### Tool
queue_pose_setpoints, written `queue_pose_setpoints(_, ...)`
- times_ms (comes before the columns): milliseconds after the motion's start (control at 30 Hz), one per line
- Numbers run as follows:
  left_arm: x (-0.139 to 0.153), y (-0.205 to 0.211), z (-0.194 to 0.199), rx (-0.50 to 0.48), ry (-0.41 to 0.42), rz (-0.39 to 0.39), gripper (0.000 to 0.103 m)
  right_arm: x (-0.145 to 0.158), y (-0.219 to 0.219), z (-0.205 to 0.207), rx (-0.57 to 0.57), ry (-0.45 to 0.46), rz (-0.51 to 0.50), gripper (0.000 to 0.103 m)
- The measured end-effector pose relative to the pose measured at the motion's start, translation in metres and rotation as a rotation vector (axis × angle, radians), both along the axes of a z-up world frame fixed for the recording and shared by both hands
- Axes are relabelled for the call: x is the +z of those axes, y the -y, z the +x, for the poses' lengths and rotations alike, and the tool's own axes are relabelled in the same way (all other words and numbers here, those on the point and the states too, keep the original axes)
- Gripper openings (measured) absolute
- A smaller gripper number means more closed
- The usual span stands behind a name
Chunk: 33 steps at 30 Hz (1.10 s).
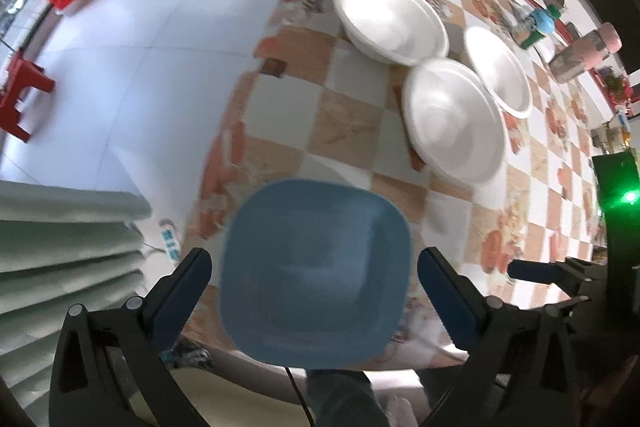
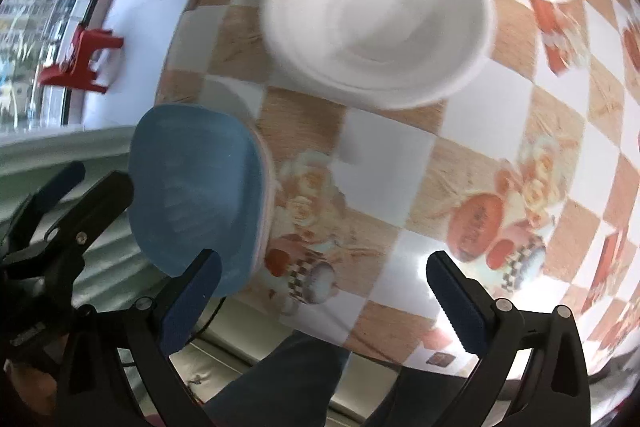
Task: Organize plates and bowls
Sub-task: 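Lower the blue plate onto the pink plate and open both grippers, then move both grippers away from the plate stack toward the white bowls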
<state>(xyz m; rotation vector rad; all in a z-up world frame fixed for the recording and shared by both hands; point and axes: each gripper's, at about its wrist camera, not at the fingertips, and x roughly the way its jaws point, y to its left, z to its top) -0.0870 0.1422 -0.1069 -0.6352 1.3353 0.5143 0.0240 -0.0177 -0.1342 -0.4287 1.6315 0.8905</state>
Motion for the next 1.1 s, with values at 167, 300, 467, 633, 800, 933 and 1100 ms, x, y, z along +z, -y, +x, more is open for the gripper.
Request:
queue_pose_setpoints(167,0.001,0.018,0.011,-0.059,-0.008,-0.008,0.103,-0.003,0.022,0.016,-0.078,-0.02,-0.006,0.103)
queue_pose_setpoints(300,-0.001,0.029,0.018,-0.087,-0.026,-0.015,0.103,-0.002,0.042,0.033,-0.146,-0.032,0.001,0.103)
queue_pose_setpoints(467,-0.002,0.034,0.024,-0.1,-0.038,-0.024,0.103,-0.001,0.062,0.048,-0.202,-0.049,0.003,0.103)
queue_pose_setpoints(633,-0.003,0.037,0.034,-0.105,-0.048,-0.047,0.103,-0.006,0.08,0.053,-0.232,-0.064,-0.014,0.103)
queue_pose_setpoints(800,0.0,0.042,0.047,-0.124,-0.053,-0.042,0.103,-0.01,0.089,0.054,-0.269,-0.073,-0.036,0.103)
queue_pose_setpoints(933,0.006,0.038,0.061,-0.124,-0.046,-0.04,0.103,-0.007,0.095,0.066,-0.294,-0.071,-0.035,0.103)
queue_pose_setpoints(1100,0.008,0.026,0.078,-0.102,-0.051,-0.009,0.103,-0.001,0.097,0.086,-0.298,-0.045,-0.035,0.103)
